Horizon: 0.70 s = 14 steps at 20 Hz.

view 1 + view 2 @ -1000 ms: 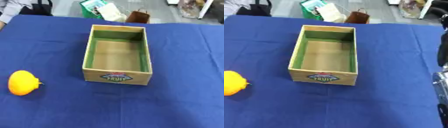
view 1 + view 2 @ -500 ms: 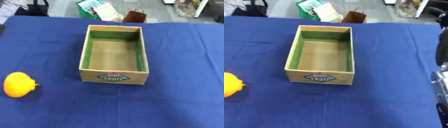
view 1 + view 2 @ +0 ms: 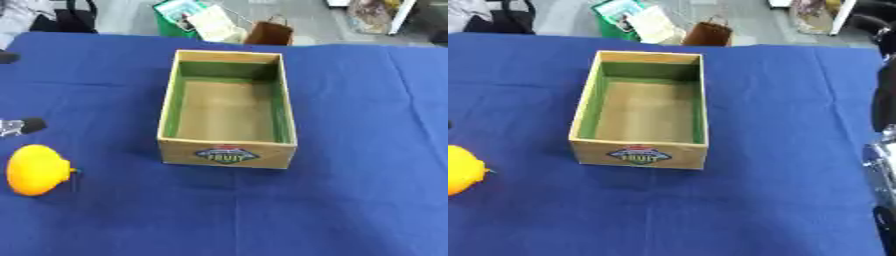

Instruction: Pick up objects on the table and place them in the box.

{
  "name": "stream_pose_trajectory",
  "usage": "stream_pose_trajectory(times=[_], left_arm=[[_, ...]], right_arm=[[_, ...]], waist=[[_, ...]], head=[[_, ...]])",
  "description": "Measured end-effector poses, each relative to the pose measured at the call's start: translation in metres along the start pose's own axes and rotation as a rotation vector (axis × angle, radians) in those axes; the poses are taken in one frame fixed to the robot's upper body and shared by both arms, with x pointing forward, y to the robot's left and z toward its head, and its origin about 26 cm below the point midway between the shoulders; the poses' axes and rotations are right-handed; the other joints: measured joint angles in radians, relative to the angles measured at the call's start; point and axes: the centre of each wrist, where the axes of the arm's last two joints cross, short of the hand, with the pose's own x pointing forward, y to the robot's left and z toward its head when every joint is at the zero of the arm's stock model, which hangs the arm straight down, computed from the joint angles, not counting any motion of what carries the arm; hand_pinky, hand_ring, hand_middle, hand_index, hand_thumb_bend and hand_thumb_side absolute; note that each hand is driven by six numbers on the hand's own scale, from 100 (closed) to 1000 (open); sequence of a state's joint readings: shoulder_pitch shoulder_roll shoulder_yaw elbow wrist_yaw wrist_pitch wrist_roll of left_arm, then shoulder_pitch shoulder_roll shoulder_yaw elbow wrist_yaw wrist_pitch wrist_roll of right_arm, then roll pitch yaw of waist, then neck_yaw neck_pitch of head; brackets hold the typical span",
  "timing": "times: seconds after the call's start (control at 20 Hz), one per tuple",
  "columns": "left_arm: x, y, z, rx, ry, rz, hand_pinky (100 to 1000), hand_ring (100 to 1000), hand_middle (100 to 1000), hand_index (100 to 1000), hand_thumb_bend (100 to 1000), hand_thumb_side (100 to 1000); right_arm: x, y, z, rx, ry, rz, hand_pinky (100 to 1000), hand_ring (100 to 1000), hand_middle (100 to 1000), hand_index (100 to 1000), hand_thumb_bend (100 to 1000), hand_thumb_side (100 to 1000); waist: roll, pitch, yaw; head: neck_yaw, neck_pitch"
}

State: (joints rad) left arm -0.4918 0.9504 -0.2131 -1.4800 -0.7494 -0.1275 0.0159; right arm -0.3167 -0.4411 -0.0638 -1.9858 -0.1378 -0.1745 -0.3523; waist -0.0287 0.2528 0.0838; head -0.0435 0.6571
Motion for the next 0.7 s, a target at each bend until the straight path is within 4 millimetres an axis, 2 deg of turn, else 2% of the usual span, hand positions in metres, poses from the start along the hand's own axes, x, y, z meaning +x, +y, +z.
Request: stream_pose_trajectory(times=[0.35, 0.7], left_arm=[[-0.002, -0.005, 0.004, -0.166, -0.077, -0.045, 704, 794, 834, 970, 959, 1000], [0.013, 0.050, -0.002, -0.445, -0.132, 0.063, 701, 790, 819, 962, 945, 987]], right_arm=[[0.000, 0.000, 0.001, 0.003, 0.003, 0.000, 751, 732, 681, 789, 100, 1000], [-0.001, -0.001, 0.003, 0.000, 0.016, 0.005, 751, 732, 679, 789, 100, 1000]], waist=[[-0.001, -0.001, 0.009], [-0.001, -0.007, 0.018]], head=[[0.014, 0.001], [0.039, 0.019]])
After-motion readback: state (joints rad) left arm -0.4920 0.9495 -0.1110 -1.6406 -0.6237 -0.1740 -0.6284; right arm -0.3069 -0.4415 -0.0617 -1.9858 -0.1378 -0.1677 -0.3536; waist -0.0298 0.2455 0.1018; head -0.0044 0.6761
